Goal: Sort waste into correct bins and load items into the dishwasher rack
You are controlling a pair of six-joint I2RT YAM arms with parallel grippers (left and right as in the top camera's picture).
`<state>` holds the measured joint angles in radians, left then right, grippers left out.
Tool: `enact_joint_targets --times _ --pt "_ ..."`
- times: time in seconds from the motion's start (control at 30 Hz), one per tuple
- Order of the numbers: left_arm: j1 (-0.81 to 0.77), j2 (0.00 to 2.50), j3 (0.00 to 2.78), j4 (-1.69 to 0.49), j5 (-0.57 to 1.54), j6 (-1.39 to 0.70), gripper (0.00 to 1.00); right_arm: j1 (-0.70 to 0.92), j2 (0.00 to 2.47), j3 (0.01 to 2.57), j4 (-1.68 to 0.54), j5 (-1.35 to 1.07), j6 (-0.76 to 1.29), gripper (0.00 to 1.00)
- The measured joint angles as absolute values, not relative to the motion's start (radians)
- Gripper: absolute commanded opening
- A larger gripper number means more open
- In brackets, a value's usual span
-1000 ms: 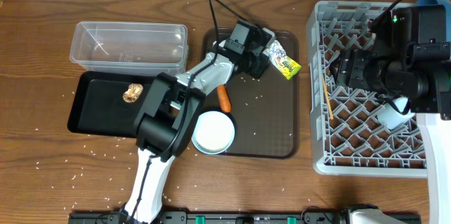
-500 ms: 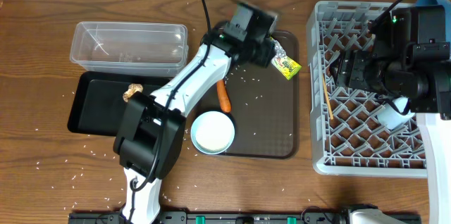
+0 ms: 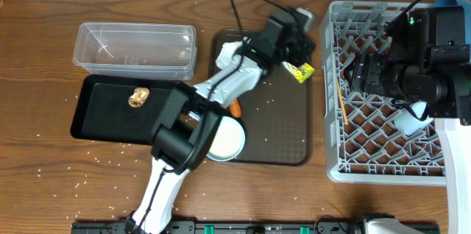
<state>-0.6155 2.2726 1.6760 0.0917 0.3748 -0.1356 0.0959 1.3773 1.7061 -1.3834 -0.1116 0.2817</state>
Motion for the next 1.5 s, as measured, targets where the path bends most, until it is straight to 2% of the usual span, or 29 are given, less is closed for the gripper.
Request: enact_joint_targets --times 0.2,0.63,0.83,0.9,1.0,1.13,1.3,1.43,1.5 --pt "-0.648 2.307 1.676 0.099 0.370 -0.116 0.40 0.096 1.377 1.706 -1.387 -0.112 0.282 0.76" --pt "-0.582 2.323 1.674 -0.176 0.279 -0.073 0.40 0.096 1.377 1.706 -1.403 -0.112 0.282 0.75" --pt "-0.560 2.322 1.682 -0.220 0.282 -0.022 0.40 0.096 1.377 1.706 -1.409 -0.112 0.282 0.75" --pt "-0.560 2.322 1.682 -0.217 0.285 -0.018 0.36 0.096 1.377 1.706 -1.411 -0.112 0.282 0.75" --pt "-0.561 2.322 1.684 -0.234 0.277 -0.010 0.36 0.096 1.377 1.706 -1.422 -0.112 0.282 0.75" --pt "-0.563 2.312 1.697 -0.327 0.231 -0.002 0.31 0.096 1.377 1.706 -1.425 -0.112 0.282 0.76" --pt "-0.555 2.283 1.708 -0.483 0.162 0.001 0.31 0.096 1.377 1.706 -1.426 -0.112 0.282 0.76" --pt "-0.536 2.262 1.698 -0.520 0.136 0.000 0.32 0.096 1.377 1.706 -1.426 -0.112 0.282 0.76" --pt "-0.529 2.244 1.686 -0.514 0.121 -0.001 0.47 0.096 1.377 1.706 -1.427 -0.112 0.282 0.76"
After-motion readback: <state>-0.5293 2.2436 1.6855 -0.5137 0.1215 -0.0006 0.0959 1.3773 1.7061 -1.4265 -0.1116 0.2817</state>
